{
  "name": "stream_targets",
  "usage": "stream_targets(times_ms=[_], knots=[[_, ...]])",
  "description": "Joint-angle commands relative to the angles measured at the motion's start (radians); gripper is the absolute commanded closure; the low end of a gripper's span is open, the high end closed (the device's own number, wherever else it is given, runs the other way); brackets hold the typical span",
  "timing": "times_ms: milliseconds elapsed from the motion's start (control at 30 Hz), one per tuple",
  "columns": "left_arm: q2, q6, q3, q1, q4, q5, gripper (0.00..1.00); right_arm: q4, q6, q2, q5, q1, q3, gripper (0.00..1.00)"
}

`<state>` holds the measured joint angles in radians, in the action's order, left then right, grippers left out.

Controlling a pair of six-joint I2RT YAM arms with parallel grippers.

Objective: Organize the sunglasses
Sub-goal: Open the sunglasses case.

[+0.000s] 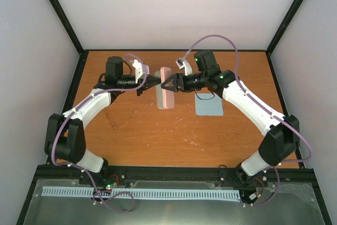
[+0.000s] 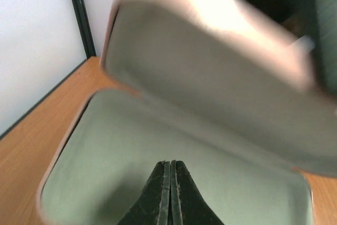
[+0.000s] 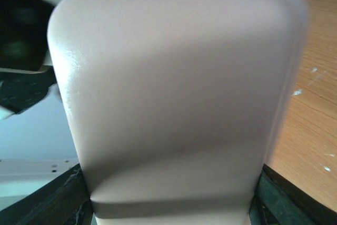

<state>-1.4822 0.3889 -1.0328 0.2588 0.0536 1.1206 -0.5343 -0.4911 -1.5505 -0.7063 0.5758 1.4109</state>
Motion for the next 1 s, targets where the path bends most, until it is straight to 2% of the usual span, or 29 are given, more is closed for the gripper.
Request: stream_targets(times_ms=[0, 100, 133, 167, 200, 300, 433, 633, 833, 967], knots=[[-0.04, 0.042, 0.001, -0.005, -0.033, -0.048, 0.99, 0.044, 0.008, 0.065, -0.041, 0.009, 0.019, 0.97], [-0.036, 0.039, 0.002, -0.014, -0.031, -0.082, 0.99, 0.023, 0.011, 0.073, -0.005, 0.005, -0.003, 0.97], [-0.031, 0.029, -0.001, -0.017, -0.031, -0.092, 0.93, 0.015, 0.013, 0.071, 0.0, 0.0, -0.011, 0.97], [-0.025, 0.018, -0.003, -0.022, -0.028, -0.1, 0.73, 0.008, 0.016, 0.069, 0.001, -0.004, -0.024, 0.97], [-0.016, 0.012, -0.003, -0.027, -0.025, -0.103, 0.59, 0.006, 0.022, 0.066, -0.002, -0.008, -0.036, 0.97], [0.03, -0.006, 0.015, -0.043, 0.013, -0.105, 0.36, -0.008, 0.053, 0.056, -0.029, -0.029, -0.061, 0.97], [0.079, 0.03, 0.04, -0.046, 0.05, -0.102, 0.3, -0.046, 0.109, 0.031, -0.103, -0.056, -0.053, 0.97], [0.039, 0.084, 0.01, -0.046, -0.02, -0.112, 0.29, -0.038, 0.142, 0.019, -0.156, -0.06, -0.036, 0.97], [0.005, -0.022, -0.014, -0.049, -0.008, -0.141, 0.29, 0.153, 0.058, 0.077, -0.158, -0.06, -0.135, 0.97], [0.003, -0.033, -0.02, -0.049, 0.024, -0.127, 0.29, 0.097, 0.091, 0.026, -0.271, -0.059, -0.122, 0.97]])
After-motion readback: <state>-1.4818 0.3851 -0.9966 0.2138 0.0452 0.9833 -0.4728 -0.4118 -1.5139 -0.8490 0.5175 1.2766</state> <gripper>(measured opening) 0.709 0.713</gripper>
